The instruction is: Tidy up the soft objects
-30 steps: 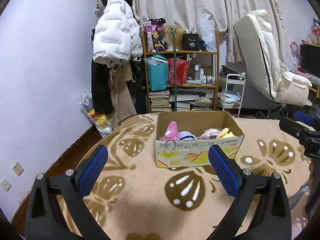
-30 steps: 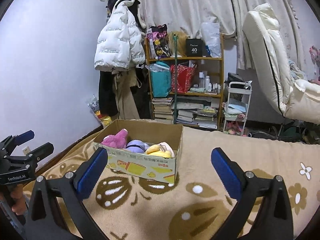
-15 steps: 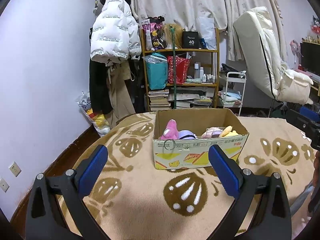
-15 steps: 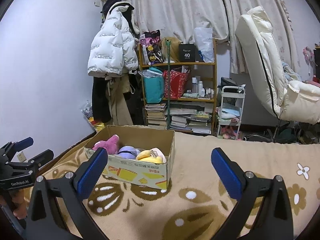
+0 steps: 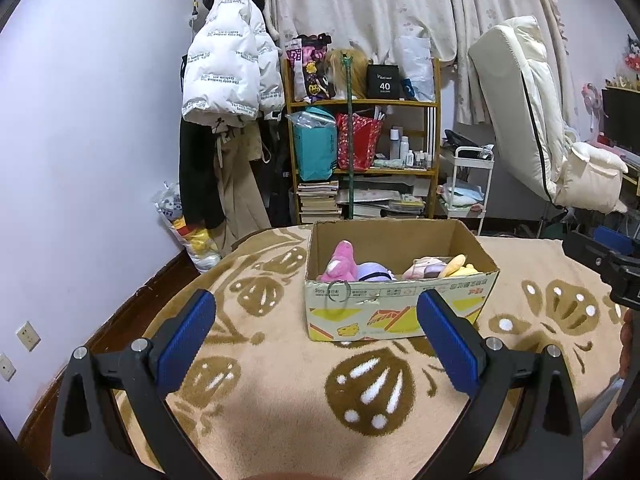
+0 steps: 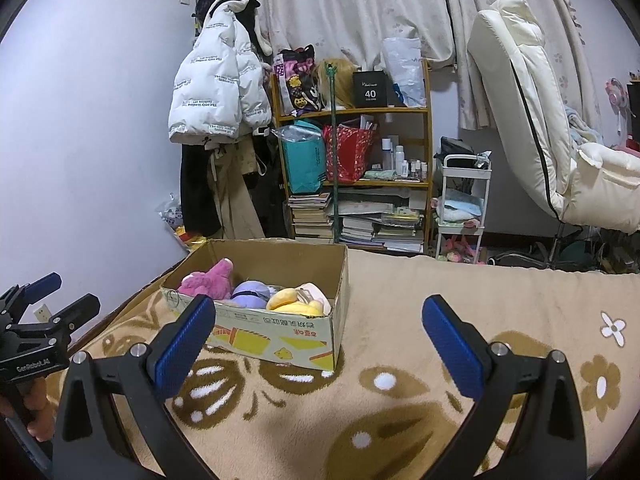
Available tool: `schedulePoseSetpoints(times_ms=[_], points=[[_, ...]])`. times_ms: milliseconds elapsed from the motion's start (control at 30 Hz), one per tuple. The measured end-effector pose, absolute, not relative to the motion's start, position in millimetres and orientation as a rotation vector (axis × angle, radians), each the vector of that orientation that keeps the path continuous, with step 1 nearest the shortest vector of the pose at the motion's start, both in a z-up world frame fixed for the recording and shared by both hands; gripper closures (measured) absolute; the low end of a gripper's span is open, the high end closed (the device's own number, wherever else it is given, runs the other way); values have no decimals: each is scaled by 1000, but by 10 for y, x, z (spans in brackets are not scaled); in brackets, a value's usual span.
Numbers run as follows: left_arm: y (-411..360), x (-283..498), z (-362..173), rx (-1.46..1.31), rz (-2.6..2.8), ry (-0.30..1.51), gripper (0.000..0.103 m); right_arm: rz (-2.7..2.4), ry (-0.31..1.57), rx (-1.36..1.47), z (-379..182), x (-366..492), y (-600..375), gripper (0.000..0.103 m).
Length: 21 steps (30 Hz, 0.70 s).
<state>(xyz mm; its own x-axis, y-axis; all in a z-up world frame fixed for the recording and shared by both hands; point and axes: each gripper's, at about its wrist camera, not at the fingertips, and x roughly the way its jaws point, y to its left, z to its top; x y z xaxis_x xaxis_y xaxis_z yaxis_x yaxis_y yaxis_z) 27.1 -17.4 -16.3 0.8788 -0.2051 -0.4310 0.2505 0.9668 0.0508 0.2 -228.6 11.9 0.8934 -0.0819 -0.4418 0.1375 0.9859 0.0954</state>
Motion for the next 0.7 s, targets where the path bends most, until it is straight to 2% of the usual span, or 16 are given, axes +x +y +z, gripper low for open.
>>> schedulePoseSetpoints(times_ms=[700], points=[[-202,241,-186,114,-252,438,3,-127,444,112,160,-51,-2285,0]])
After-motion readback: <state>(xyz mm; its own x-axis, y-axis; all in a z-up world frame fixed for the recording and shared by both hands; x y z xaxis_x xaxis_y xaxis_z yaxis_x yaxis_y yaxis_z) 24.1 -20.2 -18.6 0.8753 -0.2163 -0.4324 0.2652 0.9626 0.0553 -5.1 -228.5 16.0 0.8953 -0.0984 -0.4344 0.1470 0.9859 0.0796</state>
